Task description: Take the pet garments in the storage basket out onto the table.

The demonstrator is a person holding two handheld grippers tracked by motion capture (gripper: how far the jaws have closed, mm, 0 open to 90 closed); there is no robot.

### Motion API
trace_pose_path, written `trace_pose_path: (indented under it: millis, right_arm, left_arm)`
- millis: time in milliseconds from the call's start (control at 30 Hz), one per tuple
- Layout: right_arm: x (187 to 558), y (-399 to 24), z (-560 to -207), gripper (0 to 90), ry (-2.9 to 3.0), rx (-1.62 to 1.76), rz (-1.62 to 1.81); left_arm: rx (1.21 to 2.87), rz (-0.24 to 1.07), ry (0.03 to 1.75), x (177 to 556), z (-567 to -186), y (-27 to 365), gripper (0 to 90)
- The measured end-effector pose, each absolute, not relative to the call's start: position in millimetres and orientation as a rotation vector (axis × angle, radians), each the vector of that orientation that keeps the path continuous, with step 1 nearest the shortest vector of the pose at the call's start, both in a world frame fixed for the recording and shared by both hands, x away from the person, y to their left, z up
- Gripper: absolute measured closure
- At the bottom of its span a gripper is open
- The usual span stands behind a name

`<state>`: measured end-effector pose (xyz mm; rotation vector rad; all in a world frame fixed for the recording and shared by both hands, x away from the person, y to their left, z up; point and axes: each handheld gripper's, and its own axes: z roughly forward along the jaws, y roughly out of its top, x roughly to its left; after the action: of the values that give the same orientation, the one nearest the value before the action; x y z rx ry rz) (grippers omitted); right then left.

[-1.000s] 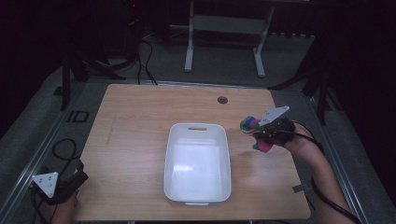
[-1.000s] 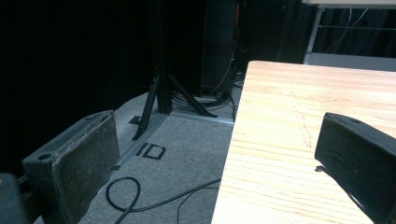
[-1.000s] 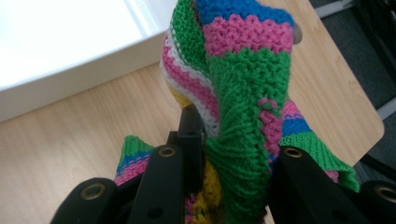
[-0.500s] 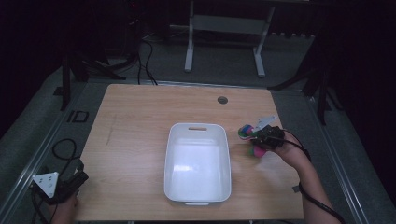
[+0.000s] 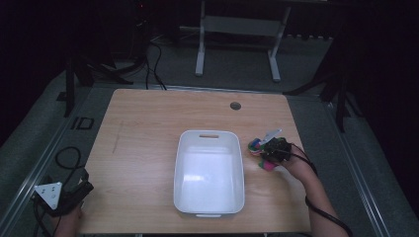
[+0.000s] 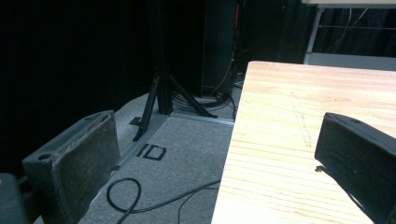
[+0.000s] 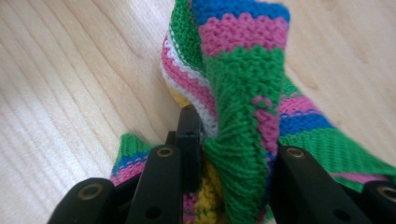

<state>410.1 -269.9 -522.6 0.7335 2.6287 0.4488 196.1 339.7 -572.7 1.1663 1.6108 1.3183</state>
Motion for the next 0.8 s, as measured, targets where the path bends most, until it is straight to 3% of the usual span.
trace_pose_path:
  millis: [167,300,333,367,467,500,800]
  right_arm:
    - [408.3,-268.2,-526.5,70.9,2.613,0.746,0.465]
    - [409.3,-267.4,-524.2,61.9,2.631,0.766,0.459]
    - [409.1,-266.8,-522.5,57.8,2.639,0.756,0.444]
    - [407.8,-265.3,-516.3,47.1,2.640,0.754,0.431]
    - [406.1,-265.5,-509.1,43.7,2.642,0.754,0.440]
    - [403.0,-266.0,-500.0,36.0,2.632,0.744,0.461]
    - [385.9,-278.2,-463.8,24.7,2.569,0.765,0.570]
  left_arm:
    - [1.166,1.320,1.612,196.0,-572.7,339.6,0.4]
    - [1.164,1.320,1.614,196.0,-572.7,339.6,0.4]
    - [1.162,1.319,1.615,196.1,-572.7,339.7,0.4]
    - [1.162,1.318,1.616,196.1,-572.7,339.8,0.4]
    - [1.161,1.317,1.616,196.2,-572.7,339.9,0.4]
    - [1.161,1.317,1.616,196.2,-572.7,340.0,0.4]
    - [1.158,1.317,1.615,196.0,-572.7,340.0,0.4]
